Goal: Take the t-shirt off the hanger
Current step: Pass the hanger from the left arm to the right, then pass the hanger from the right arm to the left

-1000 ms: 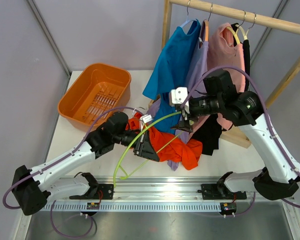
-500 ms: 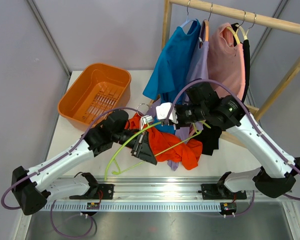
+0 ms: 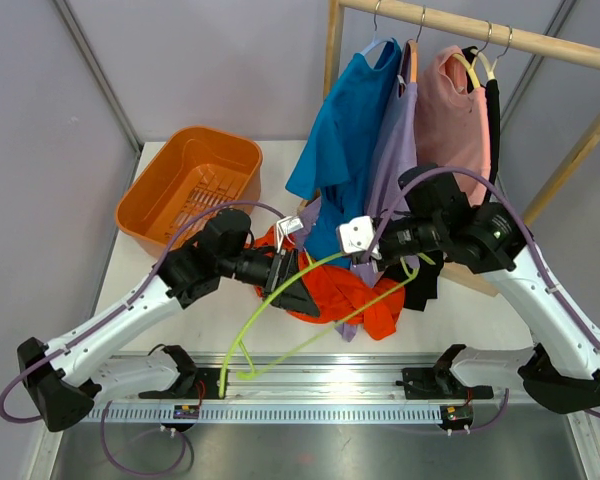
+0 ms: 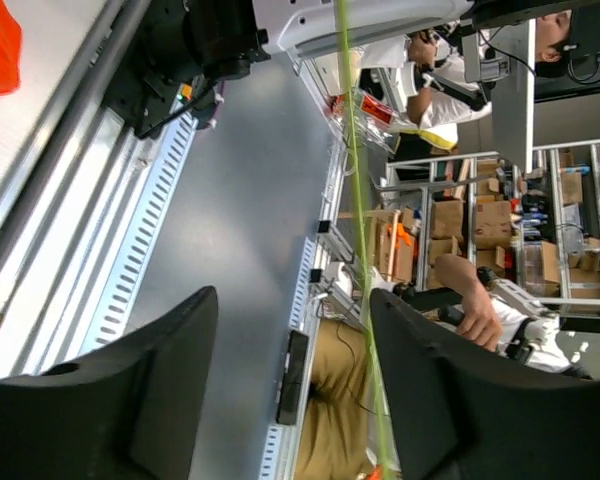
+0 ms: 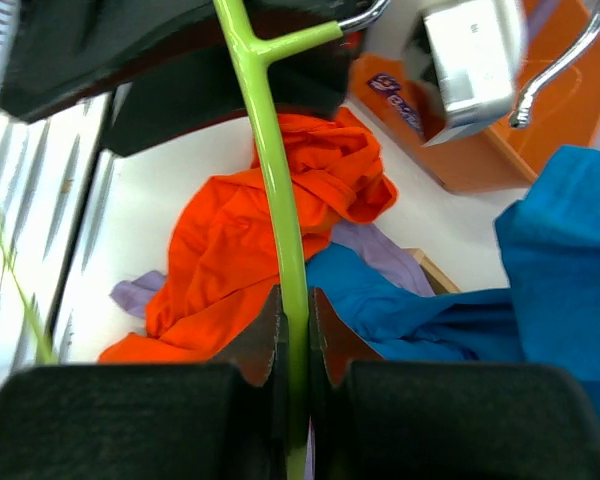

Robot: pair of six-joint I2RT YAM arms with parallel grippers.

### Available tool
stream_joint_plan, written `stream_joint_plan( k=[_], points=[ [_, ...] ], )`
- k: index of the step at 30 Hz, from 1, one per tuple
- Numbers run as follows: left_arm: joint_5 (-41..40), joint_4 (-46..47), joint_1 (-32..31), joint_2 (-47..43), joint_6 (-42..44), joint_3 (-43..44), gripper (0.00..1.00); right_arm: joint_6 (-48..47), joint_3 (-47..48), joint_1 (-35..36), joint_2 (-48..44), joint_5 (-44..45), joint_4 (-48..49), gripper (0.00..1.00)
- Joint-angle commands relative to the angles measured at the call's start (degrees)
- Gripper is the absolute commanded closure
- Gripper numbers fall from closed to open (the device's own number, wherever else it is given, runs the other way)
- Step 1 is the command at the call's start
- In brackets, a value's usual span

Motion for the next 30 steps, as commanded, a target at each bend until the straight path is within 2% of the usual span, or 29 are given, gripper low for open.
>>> stream_joint_plan(
  k=[1, 2, 9, 15, 16, 22, 30],
  points=[
    [-3.03, -0.96, 0.99, -1.8, 2.93, 3.38, 0.3, -2.1, -0.62, -1.37, -3.1, -10.27, -4.72, 1.0],
    [-3.73, -2.18, 1.17, -1.8, 3.97, 3.56, 0.26, -2.27, -0.63, -1.56, -3.37, -11.15, -5.5, 1.0],
    [-5.84, -8.08, 4.07, -2.41, 9.95, 5.06, 0.19, -2.1, -2.9, -2.87, -5.83, -16.26, -6.92, 1.0],
    [-6.02, -13.44, 11.7, -5.31, 14.44, 5.49, 0.17, -0.26, -6.68, -4.19, -8.55, -16.79, -6.83, 1.0],
    [-7.24, -14.06, 11.8, -6.62, 14.62, 5.93, 0.13, -0.25, -7.39, -4.19, -8.91, -16.7, -7.18, 1.0],
    [-6.2, -11.78, 14.52, -9.88, 7.61, 5.51, 0.1, -2.36, -13.19, -4.19, -10.84, -11.7, -8.06, 1.0],
    [2.67, -8.27, 14.79, -12.52, -1.54, -0.12, 0.09, -2.89, -13.81, -4.11, -11.55, -5.02, -5.34, 1.0]
  ],
)
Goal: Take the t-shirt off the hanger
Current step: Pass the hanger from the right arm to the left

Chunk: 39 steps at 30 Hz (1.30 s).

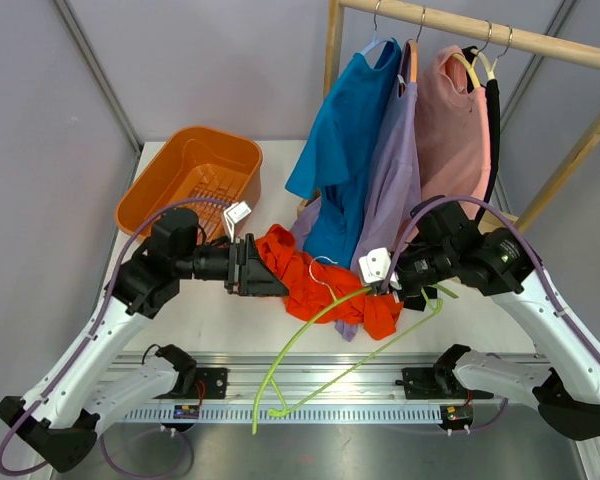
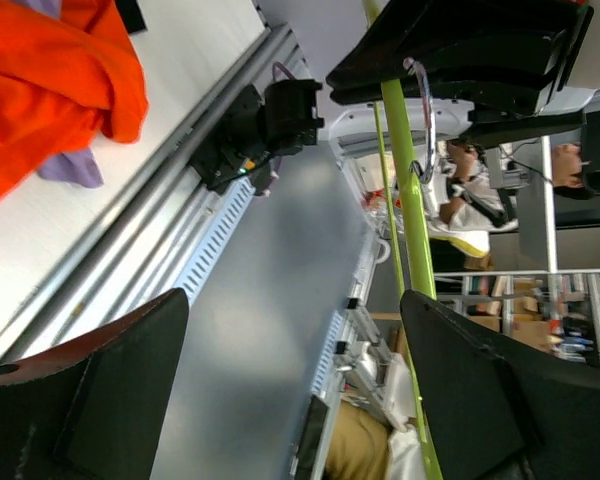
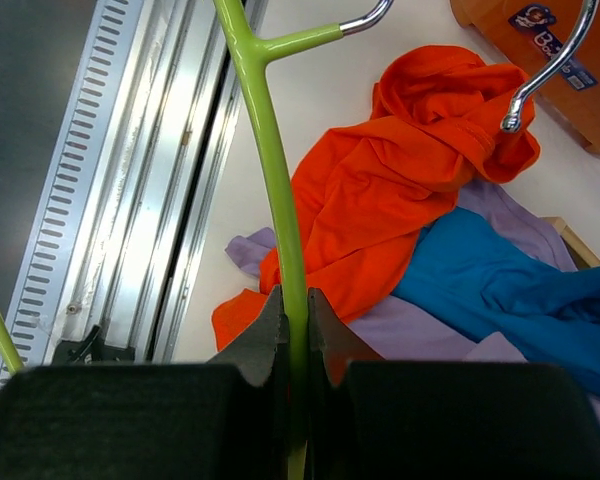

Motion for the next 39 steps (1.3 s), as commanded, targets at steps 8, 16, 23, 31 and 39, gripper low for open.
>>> stream_joint_plan(
  k=[8, 16, 23, 31, 39],
  points=[
    [7.22, 6.86, -8.38, 1.32, -12.34, -0.68, 0.11, 2.11, 0.9, 2.0, -0.94, 6.5, 7.84, 1.0],
    [5.55, 8.35, -12.96, 3.34, -14.19, 0.04, 0.28, 3.86, -0.33, 2.36, -1.47, 9.93, 10.92, 1.0],
    [3.18, 4.66, -14.73, 4.31, -12.17, 3.28, 0.6, 6.41, -1.47, 2.36, -1.56, 13.01, 14.17, 1.0],
    [1.33, 3.17, -14.73, 4.49, -10.33, 4.86, 1.0, 8.96, -2.7, 2.36, -2.35, 12.31, 15.23, 1.0],
    [-7.62, -13.15, -14.73, 4.05, 3.98, 10.75, 1.0, 17.73, 0.98, 2.27, -0.86, 3.35, 16.02, 0.73]
  ],
)
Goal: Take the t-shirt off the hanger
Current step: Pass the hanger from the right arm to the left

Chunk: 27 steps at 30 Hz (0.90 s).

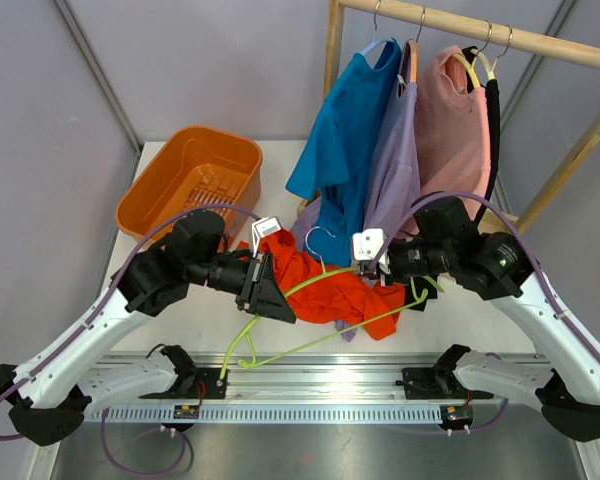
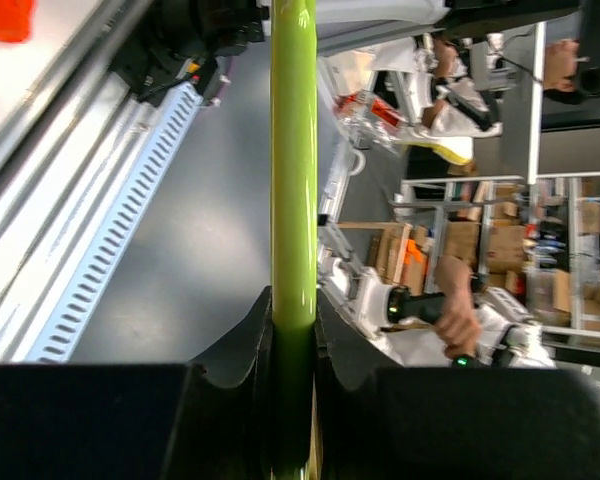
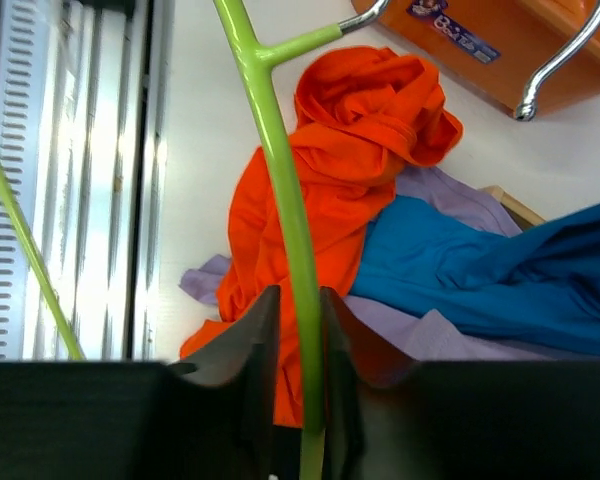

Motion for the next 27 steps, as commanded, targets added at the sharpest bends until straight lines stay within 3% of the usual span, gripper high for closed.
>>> stream_joint_plan(
  k=[1, 3, 4, 6, 7, 11, 18, 23, 27],
  points=[
    [-6.56, -7.3, -0.15, -1.15, 8.29, 3.54, 1.0, 6.51, 4.44, 0.5, 0.78, -6.42, 3.32, 0.69],
    [-8.75, -9.32, -0.15, -2.82, 10.75, 3.37, 1.0, 8.62, 5.67, 0.41, 1.66, -9.23, 3.06, 0.61],
    [-9.11, -10.02, -0.15, -3.26, 11.63, 3.02, 1.0, 9.07, 6.9, 0.32, 1.92, -10.02, 2.97, 0.51],
    [-9.82, -12.13, -0.15, -5.02, 14.34, 2.84, 1.0, 10.03, 8.13, 0.06, 2.8, -12.49, 2.45, 0.41],
    [-9.82, -12.23, -0.15, -5.72, 14.79, 2.23, 1.0, 10.38, 9.62, -0.03, 2.98, -13.1, 2.27, 0.31],
    [-11.04, -13.44, -0.15, -9.15, 16.81, 2.75, 1.0, 11.26, 15.77, -1.43, 4.56, -18.37, -0.54, 0.18],
    [-18.6, -16.71, -0.15, -12.67, 19.72, 9.77, 1.0, 21.97, 30.0, -7.84, 5.79, -13.82, 1.39, 0.13],
    [-21.33, -13.65, -0.23, -12.93, 17.01, 14.35, 1.0, 34.61, 31.61, -12.06, 6.5, -14.6, 6.74, 0.15],
    [-26.24, -10.21, -0.15, -13.55, 14.54, 16.55, 1.0, 45.41, 29.16, -14.53, 7.64, -22.93, 12.27, 0.18]
  ],
)
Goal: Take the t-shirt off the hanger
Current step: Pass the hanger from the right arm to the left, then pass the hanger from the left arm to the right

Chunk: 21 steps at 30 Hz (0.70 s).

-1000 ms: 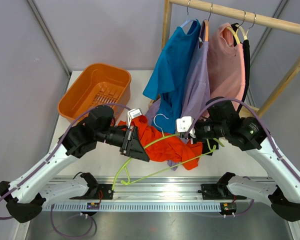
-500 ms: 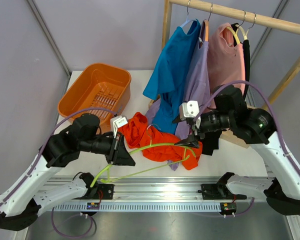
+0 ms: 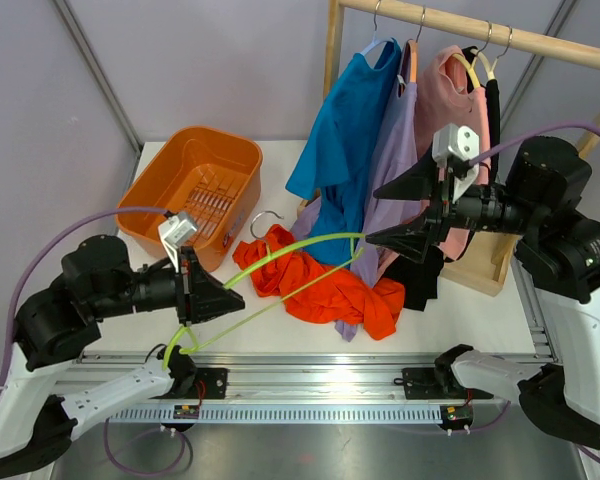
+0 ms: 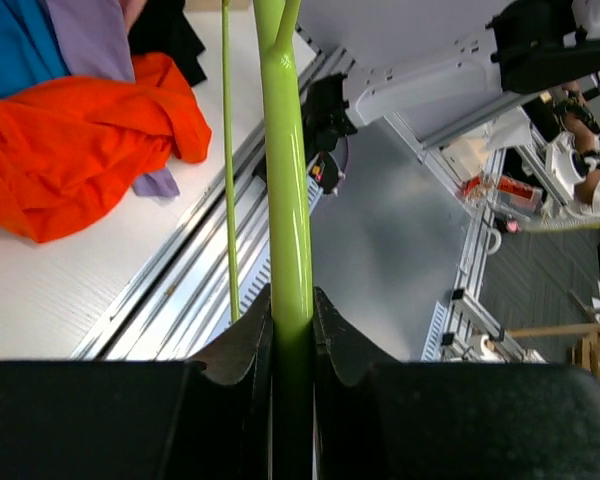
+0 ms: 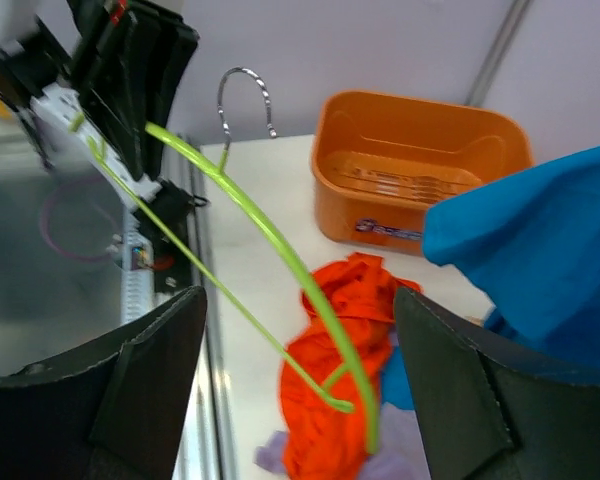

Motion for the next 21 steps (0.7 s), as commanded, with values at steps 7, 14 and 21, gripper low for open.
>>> stream_joint_plan(
  k=[7, 14, 21],
  points=[
    [-14.3, 7.19, -0.02, 0.16, -1.95, 11.18, 1.0, 25.48, 0.8, -1.79, 6.87, -9.5, 13.66, 0.2],
    [-21.5, 8.69, -0.02, 4.99, 2.52, 23.83, 1.0, 28.98, 4.5, -1.7, 9.69, -10.39, 16.64, 0.2],
    [-28.78, 16.59, -0.02, 8.77, 6.14, 22.81, 1.0, 37.07, 3.79, -1.44, 10.65, -10.74, 22.96, 0.21]
  ],
)
